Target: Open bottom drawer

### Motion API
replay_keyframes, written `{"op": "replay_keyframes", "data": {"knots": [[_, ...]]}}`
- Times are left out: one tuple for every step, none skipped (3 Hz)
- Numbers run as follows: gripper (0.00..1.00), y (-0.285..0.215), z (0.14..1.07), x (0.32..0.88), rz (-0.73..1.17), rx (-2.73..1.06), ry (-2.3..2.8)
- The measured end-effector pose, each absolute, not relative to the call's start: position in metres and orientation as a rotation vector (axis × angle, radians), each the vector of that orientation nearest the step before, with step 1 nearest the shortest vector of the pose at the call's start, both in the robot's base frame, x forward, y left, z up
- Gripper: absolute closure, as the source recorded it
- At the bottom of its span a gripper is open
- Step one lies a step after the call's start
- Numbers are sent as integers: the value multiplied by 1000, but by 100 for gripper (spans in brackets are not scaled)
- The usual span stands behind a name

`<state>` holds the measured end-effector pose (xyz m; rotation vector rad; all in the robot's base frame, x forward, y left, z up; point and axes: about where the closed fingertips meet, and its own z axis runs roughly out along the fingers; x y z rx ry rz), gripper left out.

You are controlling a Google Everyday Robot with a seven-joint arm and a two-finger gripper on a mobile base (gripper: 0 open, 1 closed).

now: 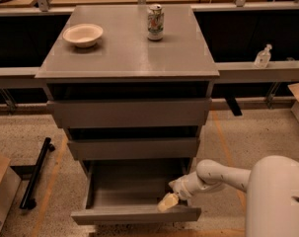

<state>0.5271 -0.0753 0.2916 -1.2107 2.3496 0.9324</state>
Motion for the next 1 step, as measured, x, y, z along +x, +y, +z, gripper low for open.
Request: {"op": "replay_keyframes", "data": {"knots": [[0,-75,292,527,933,-1211,2350]]}}
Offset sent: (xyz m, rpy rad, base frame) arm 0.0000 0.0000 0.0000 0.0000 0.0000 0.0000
